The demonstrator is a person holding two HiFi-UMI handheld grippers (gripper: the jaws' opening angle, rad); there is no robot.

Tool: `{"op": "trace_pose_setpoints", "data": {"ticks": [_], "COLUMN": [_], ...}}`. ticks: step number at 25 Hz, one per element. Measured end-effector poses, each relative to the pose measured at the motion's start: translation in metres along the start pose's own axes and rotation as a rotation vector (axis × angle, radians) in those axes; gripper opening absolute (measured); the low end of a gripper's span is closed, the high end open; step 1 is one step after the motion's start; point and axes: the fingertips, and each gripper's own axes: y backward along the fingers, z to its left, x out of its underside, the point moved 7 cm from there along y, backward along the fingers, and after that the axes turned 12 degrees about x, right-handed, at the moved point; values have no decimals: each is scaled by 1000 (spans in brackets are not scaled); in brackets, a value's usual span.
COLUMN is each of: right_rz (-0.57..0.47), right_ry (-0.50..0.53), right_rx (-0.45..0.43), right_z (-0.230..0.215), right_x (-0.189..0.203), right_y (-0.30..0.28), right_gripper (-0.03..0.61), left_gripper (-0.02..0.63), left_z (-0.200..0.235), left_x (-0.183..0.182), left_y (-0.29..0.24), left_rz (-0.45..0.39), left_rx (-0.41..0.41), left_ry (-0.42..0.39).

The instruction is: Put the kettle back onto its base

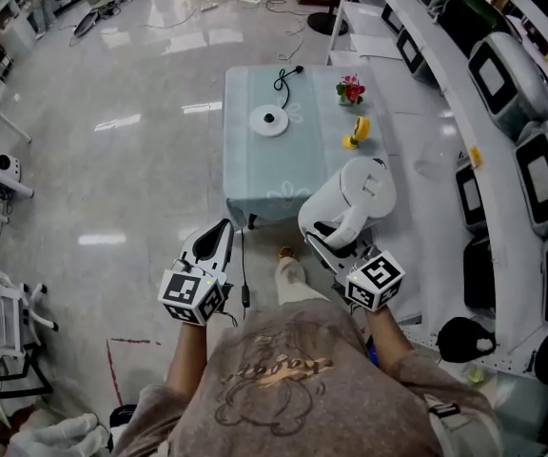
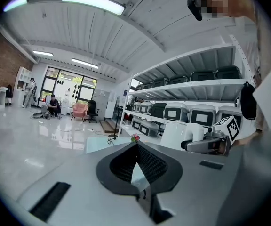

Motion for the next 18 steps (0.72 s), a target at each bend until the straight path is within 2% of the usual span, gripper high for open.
{"op": "trace_pose_setpoints", "data": {"ticks": [11,18], "right_rz": [18,28], "right_ry": [54,82], "right_rx": [-140,-220], "right_z": [-94,-127], "right_x": [-54,-77], "right_y": [-108,-165], "right_gripper": [112,112], "left_gripper": [20,20], "left_z": [69,99], "left_x": [-39,-56], "left_y": [-100,-134], "left_rz": [-10,-13], "left_rx": [-115,-178], "left_ry": [-8,8]}}
